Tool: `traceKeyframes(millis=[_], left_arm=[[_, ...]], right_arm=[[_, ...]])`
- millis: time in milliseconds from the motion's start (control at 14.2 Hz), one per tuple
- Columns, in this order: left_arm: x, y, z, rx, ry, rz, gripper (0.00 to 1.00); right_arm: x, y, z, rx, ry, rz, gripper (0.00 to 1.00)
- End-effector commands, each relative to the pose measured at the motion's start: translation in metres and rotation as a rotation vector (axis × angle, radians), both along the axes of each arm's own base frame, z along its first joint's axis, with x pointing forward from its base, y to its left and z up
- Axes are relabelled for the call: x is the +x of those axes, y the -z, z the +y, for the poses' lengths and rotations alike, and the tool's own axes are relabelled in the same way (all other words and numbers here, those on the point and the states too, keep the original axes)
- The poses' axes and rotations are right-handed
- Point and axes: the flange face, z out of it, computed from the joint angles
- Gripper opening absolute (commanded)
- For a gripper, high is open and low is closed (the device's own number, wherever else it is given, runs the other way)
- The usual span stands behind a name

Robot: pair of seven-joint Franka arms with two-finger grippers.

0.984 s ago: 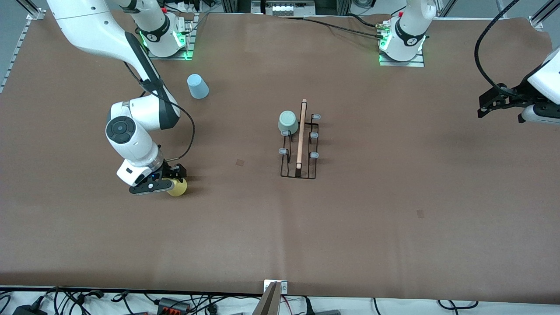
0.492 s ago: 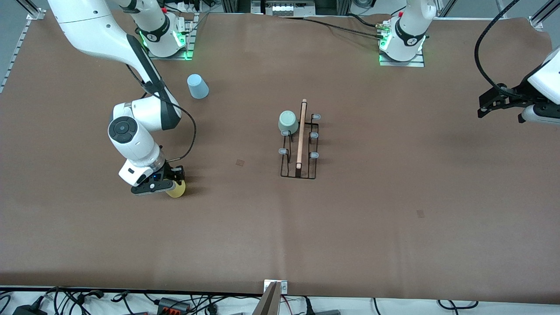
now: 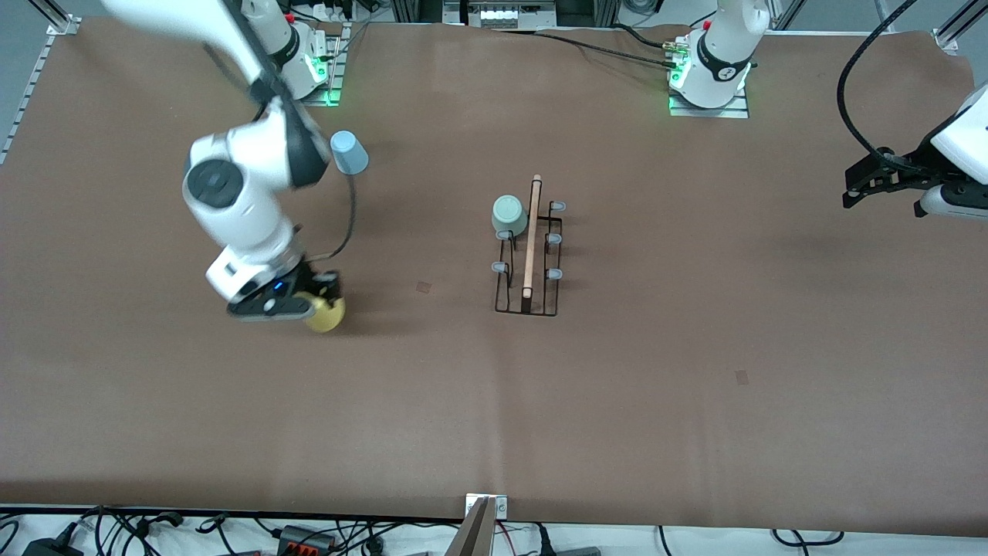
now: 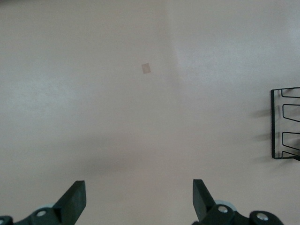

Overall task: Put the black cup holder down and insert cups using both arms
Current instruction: 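Carry the yellow cup to the rack and lower it onto a peg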

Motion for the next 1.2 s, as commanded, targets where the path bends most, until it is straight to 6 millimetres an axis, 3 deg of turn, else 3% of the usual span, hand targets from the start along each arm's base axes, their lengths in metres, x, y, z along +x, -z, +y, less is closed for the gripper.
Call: traceKeyframes(millis=[0,141,422,703,1125], left_arm=[[-0.003,-0.002,0.004,-0.002,0.005,-0.006,1.0],[-0.003,-0.002,0.003,-0.002,0.008,-0.006,1.0],[-0.002,-0.002,0.001,-0.002,0.01,-0.007,1.0],[-0.002,-0.001,0.001,-0.002,0.01,-0.004,1.0],[-0.001,0.0,0.004,-0.002,0.007,-0.001,1.0]], right_arm=[[-0.034,-0.039,0.097,0.066,0.199,0.004,0.14],[-0.045,-0.04,0.14,0.118,0.333,-0.001,0.14],[-0.065,-0.02,0.214,0.164,0.435,0.018,0.14],[-0.067,-0.008,0.238,0.215,0.423,-0.002,0.14],[-0.069,0.014,0.25,0.233,0.412,0.001,0.16]])
